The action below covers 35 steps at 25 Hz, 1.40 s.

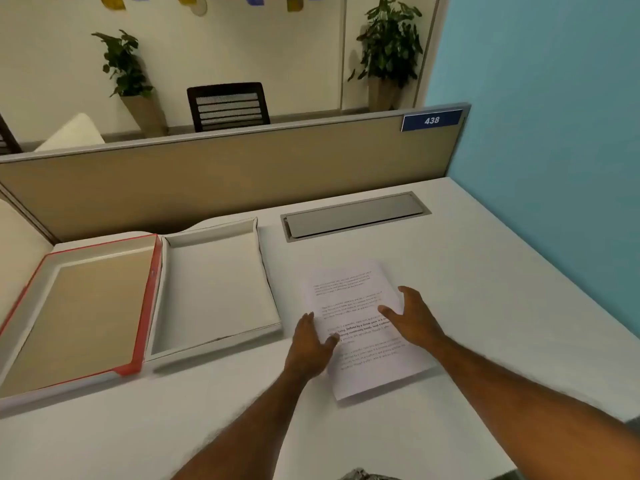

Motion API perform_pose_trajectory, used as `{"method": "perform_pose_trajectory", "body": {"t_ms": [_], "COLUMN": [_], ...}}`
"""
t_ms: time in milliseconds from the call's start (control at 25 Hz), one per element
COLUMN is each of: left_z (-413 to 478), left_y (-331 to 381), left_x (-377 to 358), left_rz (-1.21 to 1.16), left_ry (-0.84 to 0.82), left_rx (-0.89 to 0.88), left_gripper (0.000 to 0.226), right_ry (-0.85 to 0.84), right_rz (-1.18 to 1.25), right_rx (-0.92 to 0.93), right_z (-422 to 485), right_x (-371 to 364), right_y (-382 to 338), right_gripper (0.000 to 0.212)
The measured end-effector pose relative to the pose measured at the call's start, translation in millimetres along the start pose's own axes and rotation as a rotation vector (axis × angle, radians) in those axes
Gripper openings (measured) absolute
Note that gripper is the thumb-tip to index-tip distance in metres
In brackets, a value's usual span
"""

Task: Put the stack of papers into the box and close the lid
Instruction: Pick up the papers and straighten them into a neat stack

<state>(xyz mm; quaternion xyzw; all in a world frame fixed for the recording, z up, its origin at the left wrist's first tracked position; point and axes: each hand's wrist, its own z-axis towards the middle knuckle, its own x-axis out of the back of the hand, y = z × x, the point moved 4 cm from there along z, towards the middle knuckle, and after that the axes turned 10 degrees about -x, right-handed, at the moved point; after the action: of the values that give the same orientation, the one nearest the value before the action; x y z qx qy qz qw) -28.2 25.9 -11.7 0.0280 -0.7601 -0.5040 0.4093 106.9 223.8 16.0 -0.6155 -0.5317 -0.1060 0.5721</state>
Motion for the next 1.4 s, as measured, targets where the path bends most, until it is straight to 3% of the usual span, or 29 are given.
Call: {"method": "perform_pose_trajectory", "body": {"t_ms": [200, 440, 680, 760, 920, 1160, 1400], "left_z": [2, 18, 26, 26, 30, 31, 29], "left_y": [3, 8, -5, -5, -4, -8, -7], "left_x": [-15, -11, -1, -1, -1, -3, -4], "left_rz": [-0.049, -0.221, 0.003, 0.051, 0.093, 0.094, 0.092], "left_ry": [0.049, 0.121, -0.028, -0.036, -0.046, -0.029, -0.021], "left_rx": [0.059, 0.167, 0.125, 0.125, 0.129, 0.118, 0.12], "left_gripper": [0.076, 0.07, 0.068, 0.07, 0.077, 0.074, 0.074], "right_ry": [-0.053, 0.012, -0.015, -0.048, -0.098, -0.161, -0.206], "right_rz": [-0.023, -0.017, 0.086, 0.167, 0.265, 0.206, 0.303], "right_rx": [-0.108, -0.134, -0.268, -0.341, -0.406, -0.422, -0.47], "right_z": [0, 9, 29, 33, 38, 45, 49], "right_x": [-16, -18, -13, -11, -9, -14, -17], "right_y": [22, 15, 12, 13, 15, 7, 2], "right_gripper": [0.087, 0.088, 0.109, 0.101, 0.066, 0.083, 0.084]}}
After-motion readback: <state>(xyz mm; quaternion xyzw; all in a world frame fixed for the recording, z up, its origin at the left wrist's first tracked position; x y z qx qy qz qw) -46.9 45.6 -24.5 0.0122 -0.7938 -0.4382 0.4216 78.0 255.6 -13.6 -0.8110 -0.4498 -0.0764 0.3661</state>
